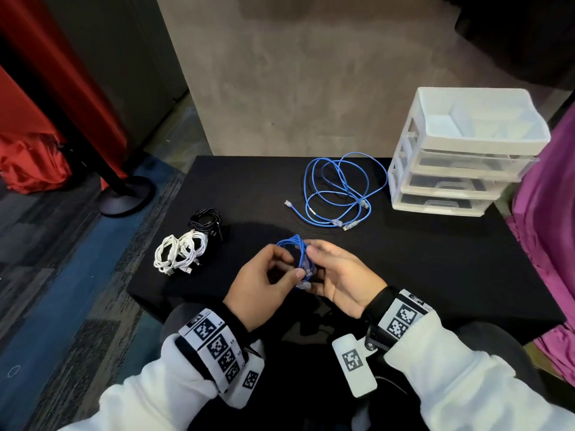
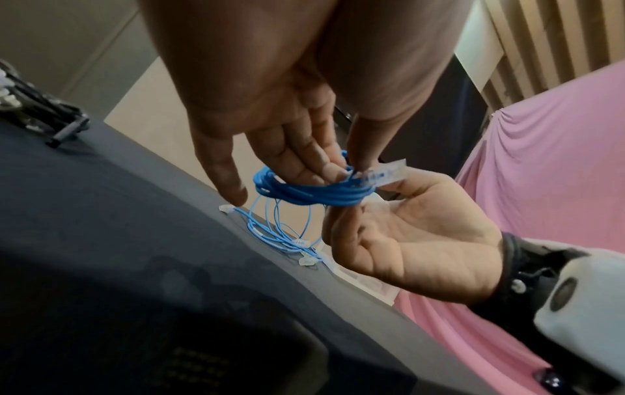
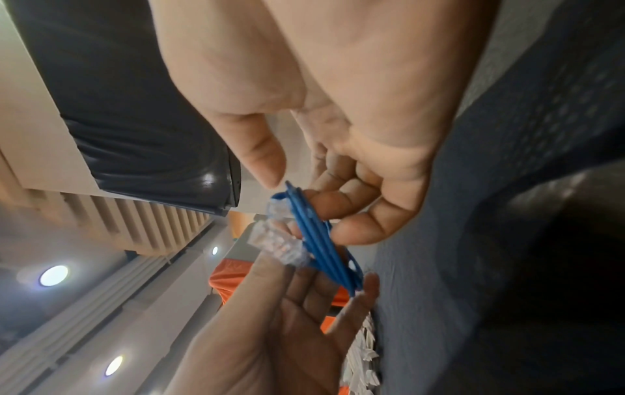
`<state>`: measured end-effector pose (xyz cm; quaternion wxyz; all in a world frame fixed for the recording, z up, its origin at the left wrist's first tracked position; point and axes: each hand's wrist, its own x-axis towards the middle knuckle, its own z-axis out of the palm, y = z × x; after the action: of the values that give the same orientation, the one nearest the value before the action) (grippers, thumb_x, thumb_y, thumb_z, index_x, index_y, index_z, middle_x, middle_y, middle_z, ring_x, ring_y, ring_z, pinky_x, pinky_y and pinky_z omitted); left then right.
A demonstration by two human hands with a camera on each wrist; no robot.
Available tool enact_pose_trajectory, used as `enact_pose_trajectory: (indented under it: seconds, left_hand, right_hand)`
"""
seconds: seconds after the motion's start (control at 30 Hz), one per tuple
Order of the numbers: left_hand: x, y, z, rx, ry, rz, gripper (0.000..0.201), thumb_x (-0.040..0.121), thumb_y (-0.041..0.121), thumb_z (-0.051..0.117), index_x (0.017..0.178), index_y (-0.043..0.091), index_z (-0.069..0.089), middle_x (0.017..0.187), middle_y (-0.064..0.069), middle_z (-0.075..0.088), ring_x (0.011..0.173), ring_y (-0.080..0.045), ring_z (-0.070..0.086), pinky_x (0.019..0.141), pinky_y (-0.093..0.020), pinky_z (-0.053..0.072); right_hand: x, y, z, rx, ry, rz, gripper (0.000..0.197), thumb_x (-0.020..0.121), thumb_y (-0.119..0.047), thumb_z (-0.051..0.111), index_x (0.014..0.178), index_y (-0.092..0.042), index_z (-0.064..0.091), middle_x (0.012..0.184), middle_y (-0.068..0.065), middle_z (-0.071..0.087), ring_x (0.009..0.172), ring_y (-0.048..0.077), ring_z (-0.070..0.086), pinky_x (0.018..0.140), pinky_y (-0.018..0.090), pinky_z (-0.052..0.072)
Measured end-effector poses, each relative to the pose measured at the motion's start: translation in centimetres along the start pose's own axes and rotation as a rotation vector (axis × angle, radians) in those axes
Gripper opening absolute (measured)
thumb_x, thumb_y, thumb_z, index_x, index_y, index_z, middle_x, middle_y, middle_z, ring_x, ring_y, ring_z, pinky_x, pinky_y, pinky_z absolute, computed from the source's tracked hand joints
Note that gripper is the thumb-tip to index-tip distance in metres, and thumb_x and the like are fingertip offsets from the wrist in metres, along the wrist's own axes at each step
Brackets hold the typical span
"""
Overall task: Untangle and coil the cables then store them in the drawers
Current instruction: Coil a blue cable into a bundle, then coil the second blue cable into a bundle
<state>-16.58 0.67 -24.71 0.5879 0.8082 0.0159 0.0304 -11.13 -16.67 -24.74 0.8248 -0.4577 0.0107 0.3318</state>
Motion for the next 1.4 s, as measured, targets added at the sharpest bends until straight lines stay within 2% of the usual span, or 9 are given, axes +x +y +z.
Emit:
enact_pose_trajectory:
  seconds: [0.2, 0.33, 0.5, 0.57, 0.63, 0.73, 0.83, 0.97, 1.4]
  left_hand:
    - [0.2, 0.0, -0.7, 0.092, 0.029, 0.012, 0.032, 0.078, 0.025, 0.088, 0.096, 0.025, 0.061, 0.08, 0.0, 0.073, 0.07, -0.003, 0.062, 0.072, -0.021, 0.049]
    - [0.4, -1.2, -2.1, 0.182, 0.3, 0.19, 0.052, 0.078, 0.032, 0.082, 0.123, 0.024, 0.058, 0.118, 0.001, 0.058, 0.11, -0.009, 0.06, 0.092, -0.024, 0.053]
    - [0.2, -2.2, -5.3, 0.037, 0.275, -0.155, 0.021, 0.089, 0.035, 0.077, 0.106, 0.028, 0.068, 0.09, 0.0, 0.074, 0.08, -0.018, 0.072, 0.081, -0.052, 0.061]
    - [0.1, -2.4, -7.0, 0.075, 0.328, -0.183, 0.018, 0.09, 0.035, 0.075, 0.104, 0.024, 0.069, 0.083, -0.001, 0.073, 0.069, -0.012, 0.069, 0.076, -0.046, 0.062]
    - [0.2, -2.9, -9.3, 0.23, 0.469, -0.148, 0.022, 0.09, 0.033, 0.074, 0.107, 0.02, 0.07, 0.093, 0.002, 0.069, 0.067, -0.003, 0.064, 0.078, -0.034, 0.06]
    - [0.2, -3.7, -13.5, 0.473, 0.611, -0.262, 0.043, 0.086, 0.038, 0.076, 0.125, 0.026, 0.062, 0.125, -0.005, 0.051, 0.092, -0.02, 0.066, 0.1, -0.038, 0.052]
    - [0.2, -4.9, -16.5, 0.537, 0.46, -0.538, 0.079, 0.082, 0.046, 0.078, 0.15, 0.034, 0.039, 0.148, -0.015, 0.032, 0.126, -0.035, 0.055, 0.114, -0.039, 0.038]
    - [1.5, -6.9, -17.5, 0.575, 0.309, -0.604, 0.104, 0.074, 0.046, 0.086, 0.157, 0.033, 0.025, 0.158, -0.014, 0.02, 0.135, -0.035, 0.048, 0.114, -0.038, 0.037]
    - [12.4, -7.1, -17.0, 0.666, 0.07, -0.438, 0.097, 0.084, 0.031, 0.08, 0.16, 0.026, 0.02, 0.159, -0.011, 0.03, 0.139, -0.03, 0.043, 0.108, -0.033, 0.038]
  right_hand:
    - [0.7, 0.7, 0.4, -0.146, 0.017, -0.045, 0.042, 0.092, 0.003, 0.068, 0.132, -0.002, 0.057, 0.096, 0.01, 0.068, 0.073, 0.019, 0.063, 0.059, 0.027, 0.056]
    - [1.8, 0.4, 1.0, -0.238, 0.022, -0.077, 0.03, 0.095, 0.008, 0.059, 0.123, -0.003, 0.06, 0.094, 0.008, 0.073, 0.076, 0.015, 0.064, 0.064, 0.024, 0.053]
    - [4.3, 0.7, 3.1, -0.356, 0.027, -0.066, 0.028, 0.094, 0.006, 0.064, 0.12, -0.002, 0.063, 0.099, 0.011, 0.074, 0.075, 0.014, 0.067, 0.065, 0.024, 0.054]
    - [6.0, 1.2, 4.2, -0.435, 0.049, -0.058, 0.026, 0.093, 0.004, 0.068, 0.118, -0.003, 0.066, 0.095, 0.009, 0.071, 0.075, 0.015, 0.066, 0.064, 0.026, 0.055]
    - [8.0, 1.8, 5.2, -0.479, 0.067, -0.035, 0.029, 0.092, 0.005, 0.068, 0.12, -0.002, 0.065, 0.089, 0.009, 0.068, 0.073, 0.018, 0.065, 0.064, 0.028, 0.056]
    - [11.1, 2.7, 6.5, -0.486, 0.112, 0.01, 0.037, 0.09, 0.004, 0.071, 0.124, -0.006, 0.059, 0.087, 0.012, 0.066, 0.075, 0.024, 0.063, 0.064, 0.033, 0.056]
    - [13.8, 3.9, 7.4, -0.52, 0.166, 0.062, 0.032, 0.084, -0.002, 0.077, 0.11, -0.015, 0.064, 0.093, 0.015, 0.072, 0.083, 0.031, 0.069, 0.066, 0.037, 0.058]
    - [16.6, 5.3, 7.7, -0.711, 0.219, 0.041, 0.027, 0.078, -0.012, 0.082, 0.102, -0.024, 0.074, 0.093, 0.008, 0.078, 0.092, 0.029, 0.076, 0.092, 0.05, 0.06]
    - [20.0, 1.4, 7.2, -0.888, 0.282, -0.069, 0.038, 0.086, -0.006, 0.079, 0.121, -0.013, 0.067, 0.103, -0.002, 0.067, 0.108, 0.023, 0.069, 0.103, 0.04, 0.054]
